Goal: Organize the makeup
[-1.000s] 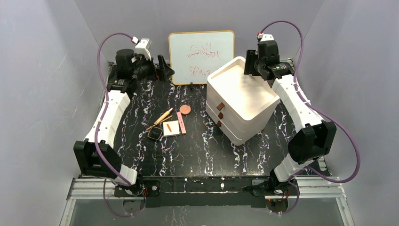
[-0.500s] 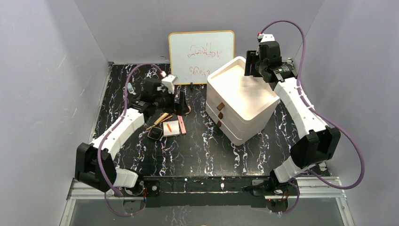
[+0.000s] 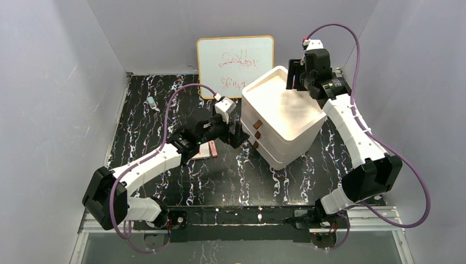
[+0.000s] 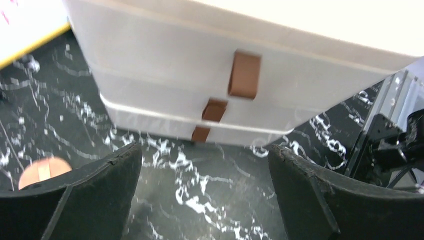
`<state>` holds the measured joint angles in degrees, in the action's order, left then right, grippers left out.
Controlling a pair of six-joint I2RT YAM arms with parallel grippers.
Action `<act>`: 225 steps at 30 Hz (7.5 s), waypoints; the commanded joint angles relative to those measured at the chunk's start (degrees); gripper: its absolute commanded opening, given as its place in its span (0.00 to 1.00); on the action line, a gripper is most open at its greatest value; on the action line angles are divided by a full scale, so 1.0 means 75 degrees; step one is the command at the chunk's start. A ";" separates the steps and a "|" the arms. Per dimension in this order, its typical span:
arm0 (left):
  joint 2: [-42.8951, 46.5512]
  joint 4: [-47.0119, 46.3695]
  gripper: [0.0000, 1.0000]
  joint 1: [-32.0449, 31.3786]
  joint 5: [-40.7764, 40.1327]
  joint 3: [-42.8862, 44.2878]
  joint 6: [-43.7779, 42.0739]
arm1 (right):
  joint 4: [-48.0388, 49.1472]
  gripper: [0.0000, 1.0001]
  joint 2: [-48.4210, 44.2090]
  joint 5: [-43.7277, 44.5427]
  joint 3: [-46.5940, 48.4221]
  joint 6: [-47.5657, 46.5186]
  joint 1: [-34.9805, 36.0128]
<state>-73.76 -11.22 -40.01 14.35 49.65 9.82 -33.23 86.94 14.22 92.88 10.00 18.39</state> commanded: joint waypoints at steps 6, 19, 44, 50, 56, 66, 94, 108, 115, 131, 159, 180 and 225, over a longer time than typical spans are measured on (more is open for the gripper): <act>-0.0617 -0.2267 0.92 -0.0614 -0.0108 0.0396 -0.0255 | 0.0060 0.73 -0.0235 0.0049 0.0004 -0.0106 0.0029; -0.1515 -0.2651 0.47 -0.0996 -0.0296 0.0864 -0.0491 | 0.0089 0.74 -0.0347 0.0132 -0.0055 -0.0196 0.0018; 0.1412 -0.0422 0.00 -0.0994 -0.1415 -0.0838 -0.0930 | 0.0133 0.75 -0.0342 0.0003 -0.0034 -0.0202 0.0019; 0.2169 0.0328 0.00 -0.0994 -0.1557 -0.1160 -0.0721 | 0.0142 0.75 -0.0285 -0.0091 -0.0009 -0.0185 0.0020; 0.2576 0.0946 0.00 -0.1004 -0.1594 -0.1212 -0.0532 | 0.0165 0.75 -0.0265 -0.0139 0.0000 -0.0150 0.0013; 0.3157 0.1741 0.61 -0.0994 -0.1799 -0.1151 -0.0766 | 0.0188 0.76 -0.0313 -0.0234 -0.0087 -0.0129 0.0013; 0.2201 0.4266 0.98 0.1633 -0.2866 -0.0741 0.2700 | 0.0324 0.79 -0.1116 -0.0386 -0.0505 -0.0123 0.0032; 0.0115 0.4136 0.98 0.1854 -0.2753 -0.0576 0.2143 | 0.0240 0.85 -0.1173 -0.0314 -0.0434 -0.0162 0.0025; -0.0287 0.4022 0.98 0.1854 -0.2930 -0.0558 0.1999 | 0.0224 0.85 -0.1053 -0.0290 -0.0397 -0.0163 0.0023; -0.1521 0.3299 0.98 0.1854 -0.2630 -0.0079 0.1796 | 0.0225 0.85 -0.0861 -0.0209 -0.0340 -0.0188 0.0028; -0.2014 0.3707 0.98 0.1924 -0.3148 -0.0123 0.1790 | 0.0272 0.85 -0.0729 -0.0251 -0.0275 -0.0202 0.0031; -0.2692 0.4134 0.52 0.1924 -0.3791 0.0114 0.1589 | 0.0330 0.85 -0.0705 -0.0289 -0.0355 -0.0197 0.0029; -0.0115 0.6004 0.36 0.1980 -0.0230 0.4923 -0.1373 | 0.0365 0.85 -0.0840 -0.0654 -0.0503 -0.0086 0.0032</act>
<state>-76.20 35.97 -24.91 0.25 85.67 4.36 -32.56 81.87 9.89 89.03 9.08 18.41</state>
